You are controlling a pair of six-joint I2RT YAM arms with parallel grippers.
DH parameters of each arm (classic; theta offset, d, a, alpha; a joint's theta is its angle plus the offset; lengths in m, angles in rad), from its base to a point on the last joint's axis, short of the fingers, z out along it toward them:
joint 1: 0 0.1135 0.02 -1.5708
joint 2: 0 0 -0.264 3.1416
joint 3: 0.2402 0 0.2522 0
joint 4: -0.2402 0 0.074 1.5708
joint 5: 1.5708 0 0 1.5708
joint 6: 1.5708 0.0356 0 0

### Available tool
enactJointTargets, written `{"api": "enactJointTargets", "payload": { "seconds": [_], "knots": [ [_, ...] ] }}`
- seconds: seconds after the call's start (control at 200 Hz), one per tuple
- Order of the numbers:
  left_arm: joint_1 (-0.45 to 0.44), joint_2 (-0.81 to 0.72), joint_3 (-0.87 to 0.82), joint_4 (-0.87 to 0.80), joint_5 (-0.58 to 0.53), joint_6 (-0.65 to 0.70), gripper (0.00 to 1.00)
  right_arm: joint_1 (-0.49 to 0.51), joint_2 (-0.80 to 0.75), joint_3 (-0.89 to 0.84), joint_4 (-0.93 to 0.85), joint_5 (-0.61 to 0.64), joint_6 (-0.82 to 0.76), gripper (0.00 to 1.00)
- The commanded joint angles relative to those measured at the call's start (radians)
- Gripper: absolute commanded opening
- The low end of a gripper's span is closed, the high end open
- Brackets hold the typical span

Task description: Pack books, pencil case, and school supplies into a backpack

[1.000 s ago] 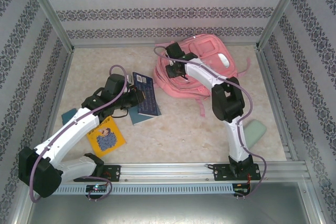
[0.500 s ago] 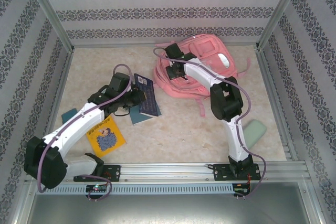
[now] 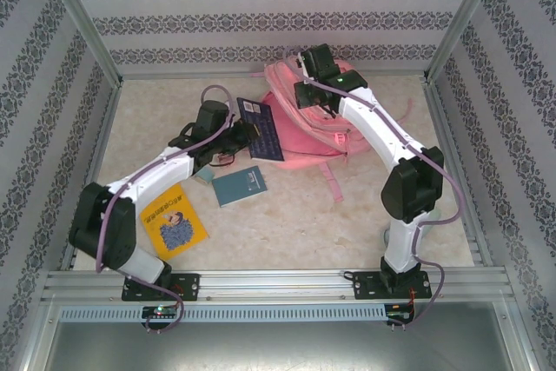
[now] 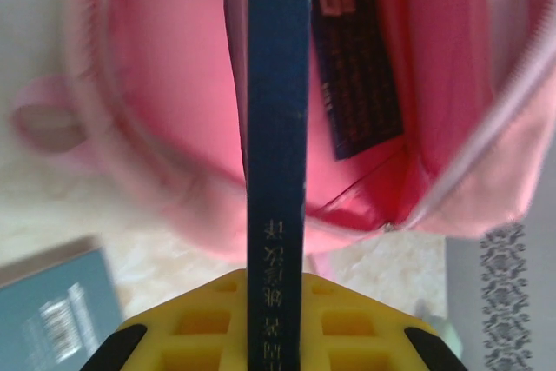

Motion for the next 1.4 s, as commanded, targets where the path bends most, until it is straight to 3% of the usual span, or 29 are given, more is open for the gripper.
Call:
{"api": "enactJointTargets", "payload": {
  "seconds": [0.0,0.31,0.605,1.184,1.394],
  "knots": [
    [0.012,0.046,0.03,0.265,0.009,-0.093,0.0,-0.021,-0.067,0.009,0.052,-0.105,0.082,0.0],
    [-0.029,0.324,0.215,0.514,0.039,-0.22,0.0,-0.074,-0.081,0.027,0.049,-0.21,0.186,0.0],
    [-0.099,0.561,0.454,0.436,-0.036,-0.263,0.0,-0.096,-0.097,0.039,0.051,-0.266,0.241,0.0],
    [-0.245,0.925,0.983,-0.034,-0.266,-0.21,0.0,-0.097,-0.085,0.074,0.045,-0.328,0.262,0.0],
    [-0.261,0.969,1.094,-0.216,-0.315,-0.155,0.22,-0.101,-0.091,0.049,0.048,-0.327,0.261,0.0]
  ]
}}
